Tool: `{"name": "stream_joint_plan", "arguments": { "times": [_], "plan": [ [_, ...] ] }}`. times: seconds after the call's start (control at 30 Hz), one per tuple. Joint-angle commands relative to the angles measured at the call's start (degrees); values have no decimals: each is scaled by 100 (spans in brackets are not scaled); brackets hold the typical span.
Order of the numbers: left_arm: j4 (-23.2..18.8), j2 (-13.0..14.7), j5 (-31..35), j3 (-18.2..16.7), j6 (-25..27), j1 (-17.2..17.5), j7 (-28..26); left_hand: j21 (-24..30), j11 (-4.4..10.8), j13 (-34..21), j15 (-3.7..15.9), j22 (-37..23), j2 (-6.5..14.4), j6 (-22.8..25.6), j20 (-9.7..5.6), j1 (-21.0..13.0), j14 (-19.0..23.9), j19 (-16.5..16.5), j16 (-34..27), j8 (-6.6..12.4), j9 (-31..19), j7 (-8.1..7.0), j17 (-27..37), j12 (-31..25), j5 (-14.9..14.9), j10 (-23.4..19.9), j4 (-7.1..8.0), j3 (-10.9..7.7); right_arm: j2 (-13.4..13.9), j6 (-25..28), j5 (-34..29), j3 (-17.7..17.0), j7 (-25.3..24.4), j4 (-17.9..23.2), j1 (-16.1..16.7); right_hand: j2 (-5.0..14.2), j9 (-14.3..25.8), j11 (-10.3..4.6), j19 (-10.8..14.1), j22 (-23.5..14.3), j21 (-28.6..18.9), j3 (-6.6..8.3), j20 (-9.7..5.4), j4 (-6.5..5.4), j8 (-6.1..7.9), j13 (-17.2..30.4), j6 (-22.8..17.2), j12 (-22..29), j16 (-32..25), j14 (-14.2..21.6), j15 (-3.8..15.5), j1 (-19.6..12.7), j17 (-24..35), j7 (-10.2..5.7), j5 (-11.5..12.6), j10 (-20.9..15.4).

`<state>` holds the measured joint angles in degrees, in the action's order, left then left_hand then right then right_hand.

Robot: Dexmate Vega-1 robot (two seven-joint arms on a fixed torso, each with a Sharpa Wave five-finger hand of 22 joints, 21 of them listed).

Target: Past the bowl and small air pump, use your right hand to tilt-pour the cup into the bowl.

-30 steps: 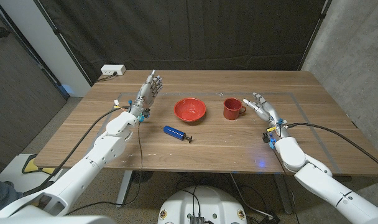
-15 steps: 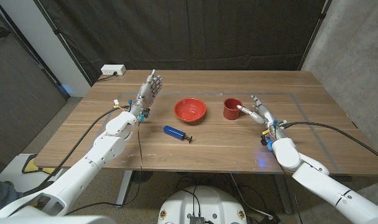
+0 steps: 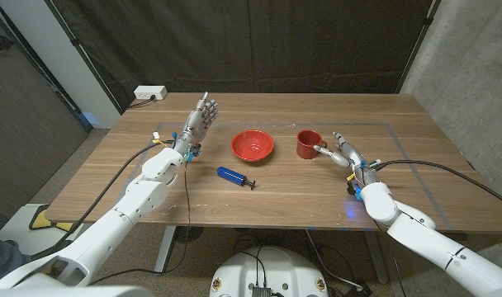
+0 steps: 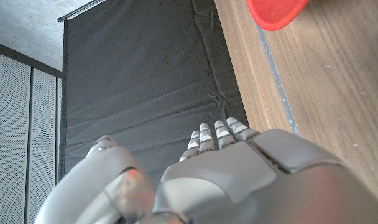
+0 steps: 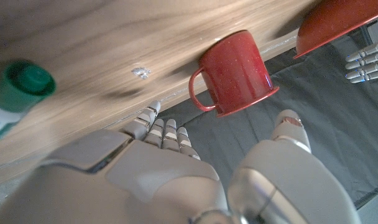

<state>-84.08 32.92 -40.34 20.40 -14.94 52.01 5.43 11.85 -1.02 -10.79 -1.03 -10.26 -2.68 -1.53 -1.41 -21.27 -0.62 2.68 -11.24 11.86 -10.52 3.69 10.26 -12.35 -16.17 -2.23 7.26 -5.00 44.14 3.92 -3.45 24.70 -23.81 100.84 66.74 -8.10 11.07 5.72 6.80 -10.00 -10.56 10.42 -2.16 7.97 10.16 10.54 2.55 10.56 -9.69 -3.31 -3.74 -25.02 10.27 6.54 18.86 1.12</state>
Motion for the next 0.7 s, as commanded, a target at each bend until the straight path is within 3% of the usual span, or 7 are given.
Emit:
{"name": "stream_joint_plan", "arguments": {
  "times": [0.03, 0.17, 0.4, 0.7],
  "plan": [
    [-48, -31, 22, 21, 1, 29, -56, -8, -6, -12, -10, -16, 21, 50, 41, 19, 46, 5, -2, 24, -27, 11, 28, -13, -57, -75, -4, 42, 68, 267, -134, 244, 27, -165, -209, -25, 13, 9, -54, -14, 22, -9, -203, -6, 20, 17, 52, 10, -29, -84, 6, -38, 13, -12, 40, 68],
    [-50, -41, 21, 19, -6, 42, -74, -10, -2, -12, -4, -17, 23, 55, 47, 27, 51, 9, -1, 23, -28, 10, 28, -11, -58, -78, -1, 50, 63, 332, -220, 356, 37, -201, -290, -17, 14, 5, -65, -14, 19, -14, -202, -9, 38, 18, 31, 17, -35, -90, 13, -44, 12, -47, 49, 78],
    [-59, -70, 18, 18, -11, 70, -129, -7, -21, -12, -12, -17, 27, 66, 53, 38, 40, 0, 7, 21, -28, 15, 29, -7, -60, -78, 3, 62, -5, 99, -429, 540, -53, -426, -475, 13, 14, -216, 78, -13, -62, -56, -348, -13, 104, 9, -40, 110, -111, 75, 283, -108, 4, -231, 115, -62],
    [-142, -45, 10, -5, 8, 142, -194, -9, -6, -13, -9, -18, 34, 74, 52, 49, 35, 0, 13, 17, -29, 18, 29, -4, -63, -85, 7, 76, -100, -53, -548, 680, -53, -613, -665, 20, 15, -207, 133, -12, -77, -69, -380, -8, 120, 5, -66, 127, -121, 131, 297, -144, 0, -254, 140, -104]
  ]
}}
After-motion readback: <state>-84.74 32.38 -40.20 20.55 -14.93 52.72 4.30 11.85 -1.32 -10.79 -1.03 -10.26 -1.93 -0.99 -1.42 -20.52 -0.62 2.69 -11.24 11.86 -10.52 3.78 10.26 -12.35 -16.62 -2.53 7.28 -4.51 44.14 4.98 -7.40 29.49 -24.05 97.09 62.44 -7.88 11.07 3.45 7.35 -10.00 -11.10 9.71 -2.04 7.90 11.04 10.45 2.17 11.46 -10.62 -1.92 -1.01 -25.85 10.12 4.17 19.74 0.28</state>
